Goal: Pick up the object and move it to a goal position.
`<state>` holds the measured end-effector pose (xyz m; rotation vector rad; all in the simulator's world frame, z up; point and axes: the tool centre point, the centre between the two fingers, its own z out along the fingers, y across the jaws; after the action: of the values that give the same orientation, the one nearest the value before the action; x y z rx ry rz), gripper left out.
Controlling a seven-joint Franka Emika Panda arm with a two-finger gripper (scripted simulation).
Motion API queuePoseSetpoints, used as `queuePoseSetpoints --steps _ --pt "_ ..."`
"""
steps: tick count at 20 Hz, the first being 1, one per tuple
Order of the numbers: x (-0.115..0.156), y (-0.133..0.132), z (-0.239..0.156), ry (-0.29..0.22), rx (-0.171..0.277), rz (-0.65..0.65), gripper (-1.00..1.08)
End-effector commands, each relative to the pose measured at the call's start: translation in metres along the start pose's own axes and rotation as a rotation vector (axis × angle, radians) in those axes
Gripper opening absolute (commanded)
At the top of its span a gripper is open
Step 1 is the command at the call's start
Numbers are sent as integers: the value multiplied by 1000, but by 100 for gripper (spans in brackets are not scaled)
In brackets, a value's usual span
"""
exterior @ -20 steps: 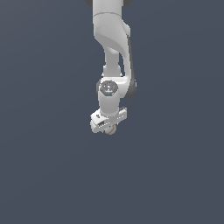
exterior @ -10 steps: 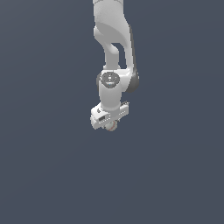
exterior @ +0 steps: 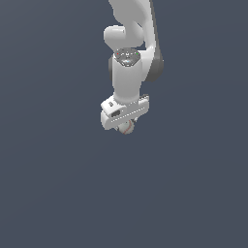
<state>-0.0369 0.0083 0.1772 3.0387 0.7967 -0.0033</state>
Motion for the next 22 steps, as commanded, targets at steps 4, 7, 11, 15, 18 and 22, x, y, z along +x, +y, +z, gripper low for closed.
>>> queuePoseSetpoints --steps 4,7,11,15,18,22 --pt "3 -10 -65 2 -1 0 -100" --pt "4 -16 -99 2 -1 -1 -100" --pt "6 -23 -143 2 -1 -1 -100" --pt "8 -29 -185 2 -1 -1 -100" --pt "10 -34 -217 2 -1 -1 -100" --pt "13 -39 -256 2 -1 -1 -100"
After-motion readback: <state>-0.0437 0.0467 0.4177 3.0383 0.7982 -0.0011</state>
